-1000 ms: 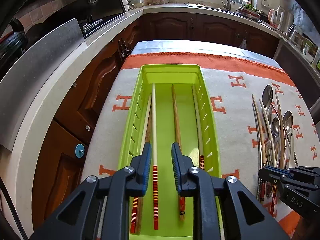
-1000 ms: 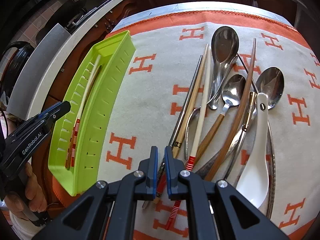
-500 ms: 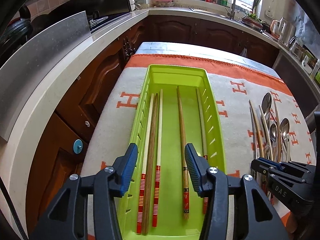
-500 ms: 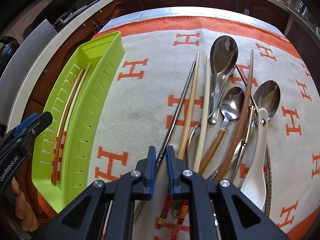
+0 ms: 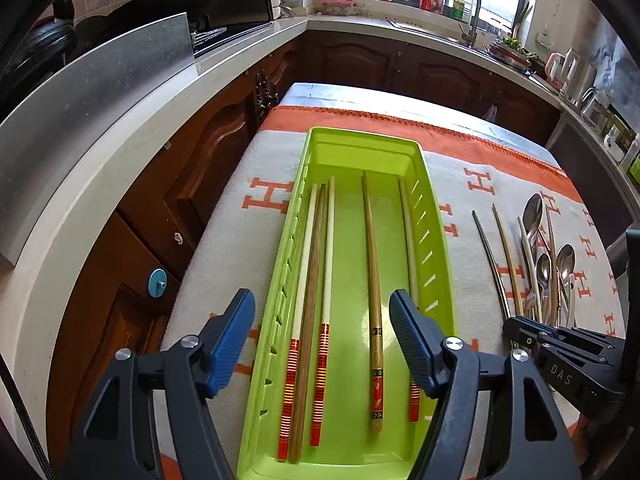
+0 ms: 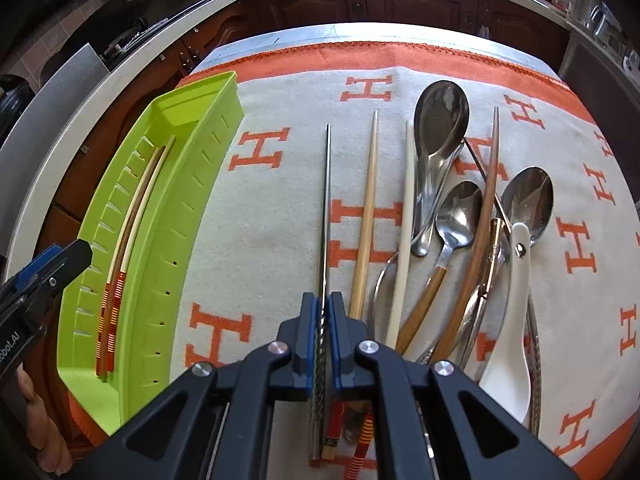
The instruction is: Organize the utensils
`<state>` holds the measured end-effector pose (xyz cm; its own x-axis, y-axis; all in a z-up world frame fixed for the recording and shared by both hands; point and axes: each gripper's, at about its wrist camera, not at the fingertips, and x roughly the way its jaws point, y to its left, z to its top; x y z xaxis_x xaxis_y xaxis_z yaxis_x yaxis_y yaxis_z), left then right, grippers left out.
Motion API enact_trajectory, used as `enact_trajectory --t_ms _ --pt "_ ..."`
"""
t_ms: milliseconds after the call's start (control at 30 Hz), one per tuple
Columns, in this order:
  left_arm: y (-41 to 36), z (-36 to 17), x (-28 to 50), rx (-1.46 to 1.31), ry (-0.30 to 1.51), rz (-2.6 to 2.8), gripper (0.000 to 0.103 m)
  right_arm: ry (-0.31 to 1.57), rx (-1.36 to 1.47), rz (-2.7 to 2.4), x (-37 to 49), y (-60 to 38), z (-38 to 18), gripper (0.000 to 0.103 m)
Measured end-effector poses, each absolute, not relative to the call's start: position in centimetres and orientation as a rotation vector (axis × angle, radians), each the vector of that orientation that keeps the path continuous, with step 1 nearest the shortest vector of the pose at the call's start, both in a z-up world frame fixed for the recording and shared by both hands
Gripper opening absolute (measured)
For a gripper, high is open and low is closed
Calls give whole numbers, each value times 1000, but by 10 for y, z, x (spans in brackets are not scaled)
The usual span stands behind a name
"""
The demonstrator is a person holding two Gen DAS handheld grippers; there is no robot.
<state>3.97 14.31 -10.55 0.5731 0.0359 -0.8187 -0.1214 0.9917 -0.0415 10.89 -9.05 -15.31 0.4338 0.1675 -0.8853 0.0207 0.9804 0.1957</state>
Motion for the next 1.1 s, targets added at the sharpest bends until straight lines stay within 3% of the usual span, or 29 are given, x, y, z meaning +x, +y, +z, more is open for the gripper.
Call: enact_trajectory --t_ms 200,733,1100 --pt "148 -103 37 -111 963 115 83 1110 258 146 99 -95 -143 5" --pt "171 -89 33 -124 943 183 84 899 288 275 98 -70 -45 5" --pt "187 -82 37 -106 939 248 84 985 244 308 138 -22 -57 6"
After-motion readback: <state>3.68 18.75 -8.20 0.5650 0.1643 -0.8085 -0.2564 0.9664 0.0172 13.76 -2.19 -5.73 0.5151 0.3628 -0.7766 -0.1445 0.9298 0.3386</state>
